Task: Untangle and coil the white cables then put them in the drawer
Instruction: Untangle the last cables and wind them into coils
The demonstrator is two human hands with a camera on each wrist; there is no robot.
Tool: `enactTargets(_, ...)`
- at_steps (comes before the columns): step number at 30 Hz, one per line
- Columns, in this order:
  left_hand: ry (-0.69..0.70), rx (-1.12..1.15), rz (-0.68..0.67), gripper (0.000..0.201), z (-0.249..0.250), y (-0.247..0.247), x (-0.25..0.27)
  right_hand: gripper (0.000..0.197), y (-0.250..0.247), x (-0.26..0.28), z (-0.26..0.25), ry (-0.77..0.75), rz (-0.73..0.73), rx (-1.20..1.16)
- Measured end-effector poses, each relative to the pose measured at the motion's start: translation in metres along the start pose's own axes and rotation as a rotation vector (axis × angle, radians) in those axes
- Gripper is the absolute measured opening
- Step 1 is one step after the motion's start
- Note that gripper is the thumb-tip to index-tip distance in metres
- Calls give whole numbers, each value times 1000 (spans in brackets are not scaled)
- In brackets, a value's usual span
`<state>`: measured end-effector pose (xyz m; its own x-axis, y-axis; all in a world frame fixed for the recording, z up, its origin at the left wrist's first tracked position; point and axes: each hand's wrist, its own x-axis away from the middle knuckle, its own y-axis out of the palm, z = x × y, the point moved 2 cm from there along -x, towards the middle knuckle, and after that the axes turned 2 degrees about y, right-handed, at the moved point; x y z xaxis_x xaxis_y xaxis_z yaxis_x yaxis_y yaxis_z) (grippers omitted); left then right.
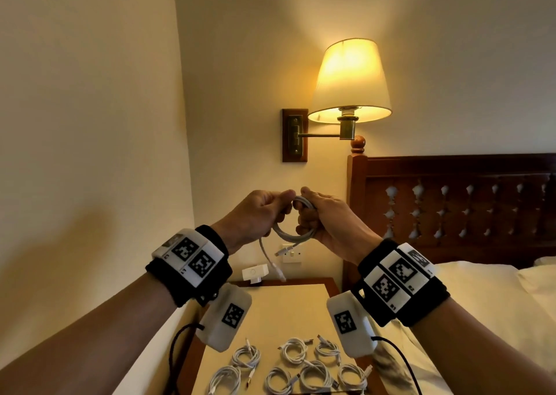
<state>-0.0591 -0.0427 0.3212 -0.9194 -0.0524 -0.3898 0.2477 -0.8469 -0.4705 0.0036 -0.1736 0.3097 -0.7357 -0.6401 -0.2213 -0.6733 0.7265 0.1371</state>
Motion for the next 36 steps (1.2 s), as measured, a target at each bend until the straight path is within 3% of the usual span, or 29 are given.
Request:
enactTargets(3,83,-127,136,43,2,4,-2,39,1,-1,1,-57,86,44)
enactTargets(9,69,-111,204,36,-1,-8,0,22,-15,5,9,-113,114,302)
enactTargets(16,40,-39,179,37,-6,-11,0,21,-23,9,17,45,-21,282)
enactTargets(22,-18,77,118,38,-14,-13,-1,24,-23,13,22,47,-69,269)
enactTargets(26,-72,141,37,38,-15,-14,-3,22,-20,13,23,-10,-70,389)
enactTargets(31,-104,231,40,39,-19,-17,-3,27,-19,16,28,4,-205,200)
enactTargets(33,-115,240,28,39,-20,-19,-3,20,-20,16,31,-22,-152,324)
enactTargets(36,-85,121,20,39,-21,-22,-1,13,-31,14,28,-138,96,614)
